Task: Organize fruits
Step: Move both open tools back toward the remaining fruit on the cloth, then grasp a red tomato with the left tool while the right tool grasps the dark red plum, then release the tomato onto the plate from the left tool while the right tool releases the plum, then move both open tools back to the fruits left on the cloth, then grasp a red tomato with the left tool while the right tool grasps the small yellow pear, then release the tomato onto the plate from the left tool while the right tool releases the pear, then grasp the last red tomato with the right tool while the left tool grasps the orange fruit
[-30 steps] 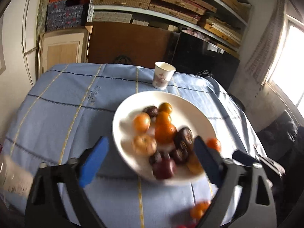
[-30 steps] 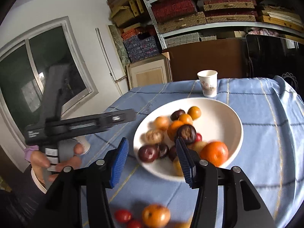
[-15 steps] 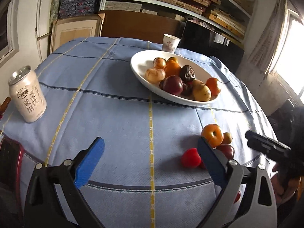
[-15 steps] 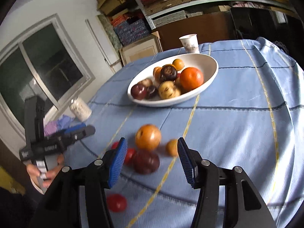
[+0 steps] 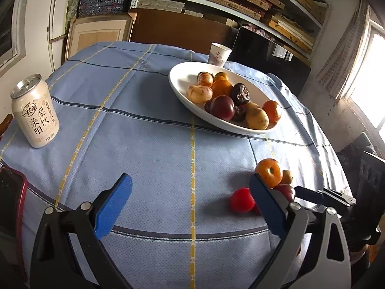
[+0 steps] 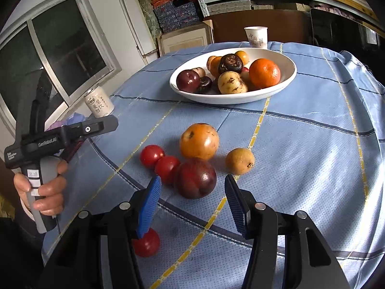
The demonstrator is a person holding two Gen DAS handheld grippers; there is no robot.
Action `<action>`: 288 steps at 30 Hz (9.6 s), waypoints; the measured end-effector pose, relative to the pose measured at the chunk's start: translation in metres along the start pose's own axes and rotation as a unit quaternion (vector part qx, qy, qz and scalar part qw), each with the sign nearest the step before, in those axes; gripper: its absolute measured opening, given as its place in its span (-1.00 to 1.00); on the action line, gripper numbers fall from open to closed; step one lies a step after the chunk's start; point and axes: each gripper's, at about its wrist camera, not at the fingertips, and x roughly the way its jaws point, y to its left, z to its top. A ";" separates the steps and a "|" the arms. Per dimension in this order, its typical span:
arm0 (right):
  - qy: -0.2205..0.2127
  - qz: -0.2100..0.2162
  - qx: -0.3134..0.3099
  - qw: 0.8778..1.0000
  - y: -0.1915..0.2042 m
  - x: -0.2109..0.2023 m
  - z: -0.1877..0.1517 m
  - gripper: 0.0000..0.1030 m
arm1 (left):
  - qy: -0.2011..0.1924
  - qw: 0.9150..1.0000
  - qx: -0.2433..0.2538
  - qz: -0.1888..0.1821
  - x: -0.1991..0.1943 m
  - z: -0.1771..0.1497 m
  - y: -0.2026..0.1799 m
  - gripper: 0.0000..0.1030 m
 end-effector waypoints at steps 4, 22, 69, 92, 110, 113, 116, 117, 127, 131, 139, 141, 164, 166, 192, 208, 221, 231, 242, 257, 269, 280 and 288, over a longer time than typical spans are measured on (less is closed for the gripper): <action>0.006 0.008 0.020 1.000 -0.006 0.005 0.002 0.03 | 0.000 1.000 0.002 -0.002 -0.001 0.000 -0.002 0.86; 0.018 0.036 0.069 0.997 -0.018 0.020 0.004 -0.07 | -0.001 1.000 0.007 -0.008 -0.004 0.000 -0.005 0.86; -0.037 0.029 0.095 0.994 -0.032 -0.015 0.008 -0.25 | 0.067 0.990 0.117 -0.050 0.040 -0.022 -0.057 -0.38; -0.100 -0.059 0.024 0.993 -0.030 0.007 0.123 -0.26 | -0.027 0.995 0.091 0.022 0.058 0.136 -0.040 -0.39; -0.090 -0.097 0.047 0.990 -0.050 0.063 0.163 -0.18 | -0.007 0.994 0.069 0.083 0.133 0.172 -0.029 0.26; -0.107 -0.092 0.048 0.989 -0.047 0.047 0.162 -0.13 | -0.043 0.993 0.062 0.096 0.113 0.171 -0.030 0.59; -0.122 -0.088 0.043 0.988 -0.042 0.027 0.157 -0.09 | -0.052 0.991 0.071 0.096 0.092 0.167 -0.036 0.64; -0.127 -0.085 0.044 0.987 -0.041 0.020 0.154 -0.02 | -0.057 0.991 0.074 0.101 0.083 0.163 -0.038 0.75; -0.106 -0.080 0.049 0.990 -0.039 -0.004 0.085 0.09 | -0.052 0.986 0.091 0.134 0.031 0.091 -0.056 0.85; -0.085 -0.071 0.052 0.993 -0.041 -0.001 0.070 0.09 | -0.047 0.985 0.092 0.138 0.022 0.057 -0.057 0.86; -0.029 -0.072 0.022 0.997 -0.035 0.007 0.034 0.09 | -0.008 0.989 0.068 0.131 0.024 0.016 -0.027 0.86; -0.017 -0.069 0.017 0.997 -0.031 0.010 0.030 0.09 | -0.002 0.990 0.056 0.127 0.023 0.013 -0.021 0.86; 0.004 -0.062 0.030 0.998 -0.032 0.020 0.020 -0.43 | 0.017 0.993 0.067 0.093 0.025 0.005 -0.033 0.86; -0.010 -0.063 0.038 0.997 -0.035 0.014 0.022 -0.43 | 0.025 0.995 0.077 0.064 0.025 0.002 -0.041 0.86; -0.018 -0.065 0.057 0.996 -0.042 0.002 0.025 -0.42 | 0.115 0.980 0.147 -0.067 0.061 -0.029 -0.112 -0.40; -0.027 -0.070 0.051 0.996 -0.042 0.000 0.024 -0.42 | 0.080 0.984 0.141 -0.079 0.035 -0.025 -0.104 -0.43; -0.076 -0.052 0.012 0.996 -0.021 -0.002 0.086 -0.43 | 0.009 0.992 0.124 -0.018 0.024 0.070 -0.054 -0.43; -0.083 -0.068 0.026 0.994 -0.036 0.045 0.146 -0.42 | 0.004 0.992 0.119 0.042 0.100 0.147 -0.053 -0.43; -0.128 -0.038 0.030 0.991 -0.031 -0.011 0.129 0.08 | -0.040 0.995 0.061 0.068 0.043 0.147 -0.040 0.91; 0.008 0.081 -0.063 0.995 0.011 -0.023 -0.001 0.14 | -0.001 0.995 -0.006 0.099 0.014 0.011 0.002 0.91; 0.071 0.073 -0.157 0.982 0.050 -0.007 -0.030 0.14 | -0.013 0.993 0.004 0.118 0.009 0.012 0.003 0.91; 0.080 0.046 -0.176 0.980 0.054 -0.003 -0.034 -0.14 | -0.012 0.992 0.009 0.124 0.010 0.012 0.001 0.91; 0.028 0.038 -0.097 0.994 0.027 -0.016 -0.018 -0.43 | -0.009 0.993 0.011 0.120 0.012 0.010 -0.001 0.91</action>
